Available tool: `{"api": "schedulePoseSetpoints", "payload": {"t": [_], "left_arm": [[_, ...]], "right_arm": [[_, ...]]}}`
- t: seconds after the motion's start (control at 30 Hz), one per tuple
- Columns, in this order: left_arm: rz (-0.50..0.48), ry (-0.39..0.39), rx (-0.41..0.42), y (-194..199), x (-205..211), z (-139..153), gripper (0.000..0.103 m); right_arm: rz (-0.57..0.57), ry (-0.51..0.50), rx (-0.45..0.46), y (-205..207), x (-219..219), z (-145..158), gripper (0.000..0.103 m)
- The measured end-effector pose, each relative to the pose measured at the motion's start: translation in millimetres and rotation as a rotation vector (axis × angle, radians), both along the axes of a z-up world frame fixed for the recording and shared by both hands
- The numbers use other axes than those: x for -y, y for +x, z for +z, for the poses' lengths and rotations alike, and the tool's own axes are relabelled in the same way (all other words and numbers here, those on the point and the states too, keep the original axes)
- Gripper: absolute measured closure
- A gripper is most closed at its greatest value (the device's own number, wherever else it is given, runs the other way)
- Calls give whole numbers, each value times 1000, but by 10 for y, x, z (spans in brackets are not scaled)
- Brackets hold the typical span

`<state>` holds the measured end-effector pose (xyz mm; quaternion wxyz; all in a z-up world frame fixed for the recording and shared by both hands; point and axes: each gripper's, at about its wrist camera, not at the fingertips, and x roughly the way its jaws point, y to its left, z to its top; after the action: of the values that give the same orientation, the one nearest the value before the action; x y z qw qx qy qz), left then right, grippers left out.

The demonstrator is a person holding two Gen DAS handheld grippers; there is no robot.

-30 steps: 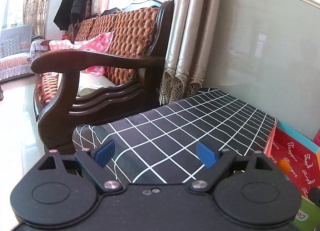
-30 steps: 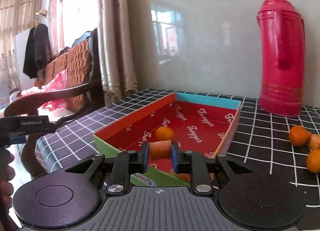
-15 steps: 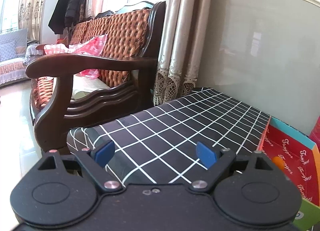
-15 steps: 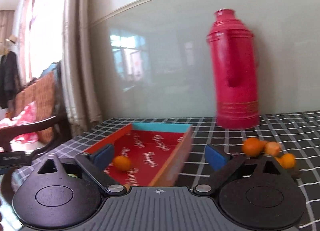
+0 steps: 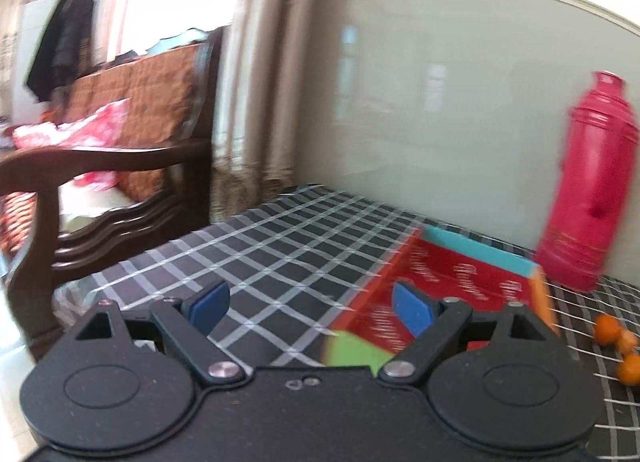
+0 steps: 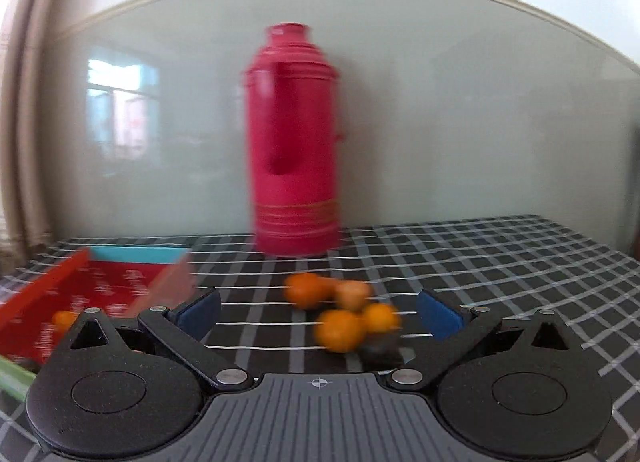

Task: Organize fruits
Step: 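Reach the left gripper to another orange and close on it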

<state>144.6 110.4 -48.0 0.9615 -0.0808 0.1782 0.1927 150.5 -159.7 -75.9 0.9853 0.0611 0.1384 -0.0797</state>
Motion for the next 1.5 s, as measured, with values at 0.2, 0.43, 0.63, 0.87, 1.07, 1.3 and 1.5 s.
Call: {"api": "schedulePoseSetpoints", "payload": {"t": [0.2,0.43,0.63,0.87,1.07,1.3,1.5], "left_arm": [[-171,52,22,97,561,-13,21],[-348,114,7,209,1184,-150,21],[-446,122,-29,322,1572,-280,21],[-543,87,-76,540,1928,-399,28],[-607,46,-102,689,2163,-465,33],[-680,18,-111,909,2382,-497,45],[-720,-57,-174,1125,2424,-612,56]], "right_arm": [[-167,12,-24,-109,428,-29,0],[-344,3,-38,-280,820,-33,0],[-463,-30,-64,-377,1060,-54,0],[-481,-5,-70,-460,1307,-77,0],[-499,8,-67,-532,1455,-96,0],[-520,26,-70,-585,1572,-110,0],[-509,28,-75,-580,1586,-114,0]]}}
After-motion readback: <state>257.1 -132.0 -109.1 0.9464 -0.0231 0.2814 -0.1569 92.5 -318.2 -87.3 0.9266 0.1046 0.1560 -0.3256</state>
